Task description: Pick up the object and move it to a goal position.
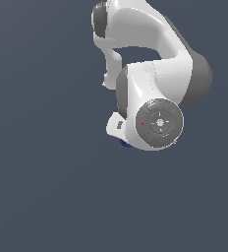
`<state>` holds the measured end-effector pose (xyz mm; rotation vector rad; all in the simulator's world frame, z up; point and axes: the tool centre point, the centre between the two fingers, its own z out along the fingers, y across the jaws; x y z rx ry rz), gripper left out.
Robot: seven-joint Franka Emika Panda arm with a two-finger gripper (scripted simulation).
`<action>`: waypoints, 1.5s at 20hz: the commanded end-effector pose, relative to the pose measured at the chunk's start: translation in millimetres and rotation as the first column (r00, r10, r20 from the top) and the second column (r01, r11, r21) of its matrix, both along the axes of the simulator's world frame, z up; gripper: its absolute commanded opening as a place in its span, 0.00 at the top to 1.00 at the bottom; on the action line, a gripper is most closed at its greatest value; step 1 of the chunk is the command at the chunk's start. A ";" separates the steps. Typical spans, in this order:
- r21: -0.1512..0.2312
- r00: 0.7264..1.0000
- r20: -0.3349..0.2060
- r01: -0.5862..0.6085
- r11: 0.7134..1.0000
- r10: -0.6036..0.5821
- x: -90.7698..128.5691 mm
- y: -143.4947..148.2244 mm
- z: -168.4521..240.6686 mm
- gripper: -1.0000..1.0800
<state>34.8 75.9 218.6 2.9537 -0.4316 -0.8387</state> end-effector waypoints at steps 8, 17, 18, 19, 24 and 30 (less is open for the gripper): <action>0.000 1.000 0.000 0.000 1.000 0.000 -4.8 0.3 -6.7 0.38; -0.001 1.000 -0.001 0.001 1.000 -0.001 -13.5 0.9 -21.0 0.38; -0.001 1.000 -0.001 0.001 1.000 -0.001 -13.9 0.9 -21.5 0.38; -0.001 1.000 -0.001 0.001 1.000 -0.001 -14.1 1.0 -21.9 0.38; -0.001 1.000 -0.001 0.001 1.000 -0.001 -14.2 1.0 -22.0 1.00; -0.001 1.000 -0.001 0.001 1.000 -0.001 -14.2 1.0 -22.0 1.00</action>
